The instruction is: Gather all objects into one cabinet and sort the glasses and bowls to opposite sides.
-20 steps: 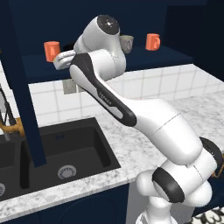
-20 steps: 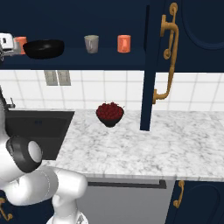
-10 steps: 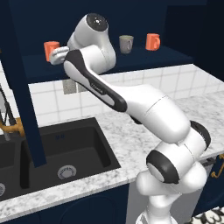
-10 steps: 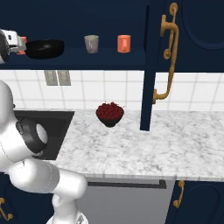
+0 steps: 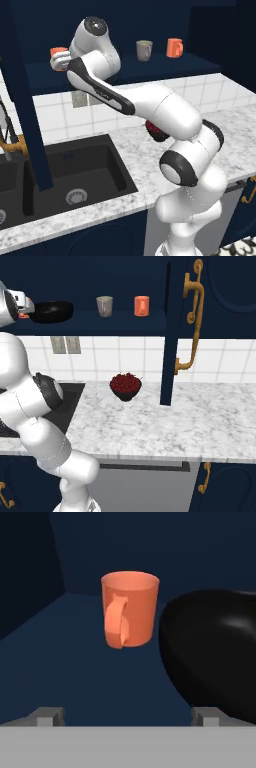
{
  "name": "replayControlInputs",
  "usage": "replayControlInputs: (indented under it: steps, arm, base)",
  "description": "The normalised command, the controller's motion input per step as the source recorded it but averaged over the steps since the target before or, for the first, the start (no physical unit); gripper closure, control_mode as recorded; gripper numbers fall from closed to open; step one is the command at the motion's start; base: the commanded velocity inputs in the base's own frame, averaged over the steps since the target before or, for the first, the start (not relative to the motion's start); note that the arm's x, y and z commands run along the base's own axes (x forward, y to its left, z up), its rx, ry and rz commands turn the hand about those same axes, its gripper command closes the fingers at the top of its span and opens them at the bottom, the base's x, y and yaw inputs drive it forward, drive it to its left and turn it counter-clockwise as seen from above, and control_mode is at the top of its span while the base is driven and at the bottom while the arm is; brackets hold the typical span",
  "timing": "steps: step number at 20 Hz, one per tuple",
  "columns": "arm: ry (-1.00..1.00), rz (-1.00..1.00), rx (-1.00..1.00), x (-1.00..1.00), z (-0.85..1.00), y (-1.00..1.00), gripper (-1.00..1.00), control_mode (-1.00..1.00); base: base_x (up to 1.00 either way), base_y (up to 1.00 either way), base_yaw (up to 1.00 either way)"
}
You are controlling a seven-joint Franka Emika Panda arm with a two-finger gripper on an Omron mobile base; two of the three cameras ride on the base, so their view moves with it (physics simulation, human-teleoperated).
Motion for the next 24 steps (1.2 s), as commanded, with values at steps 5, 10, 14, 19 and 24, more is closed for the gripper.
replayControlInputs:
  steps: [5, 10, 14, 19, 24]
  arm:
    - [0.11, -0.01, 0.00, 0.30, 0.00, 0.44, -1.00, -1.00]
    - [0.06, -0.02, 0.00, 0.40, 0.00, 0.40, -1.00, -1.00]
    - [0.01, -0.07, 0.00, 0.51, 0.00, 0.30, -1.00, -1.00]
    - [0.05, -0.08, 0.00, 0.55, 0.00, 0.26, -1.00, -1.00]
    - [0.07, -0.15, 0.00, 0.63, 0.00, 0.08, -1.00, -1.00]
  base:
    - [0.00, 0.00, 0.00]
    - [0.00, 0.00, 0.00]
    - [0.00, 0.00, 0.00]
    - [0.00, 0.00, 0.00]
    - [0.00, 0.00, 0.00]
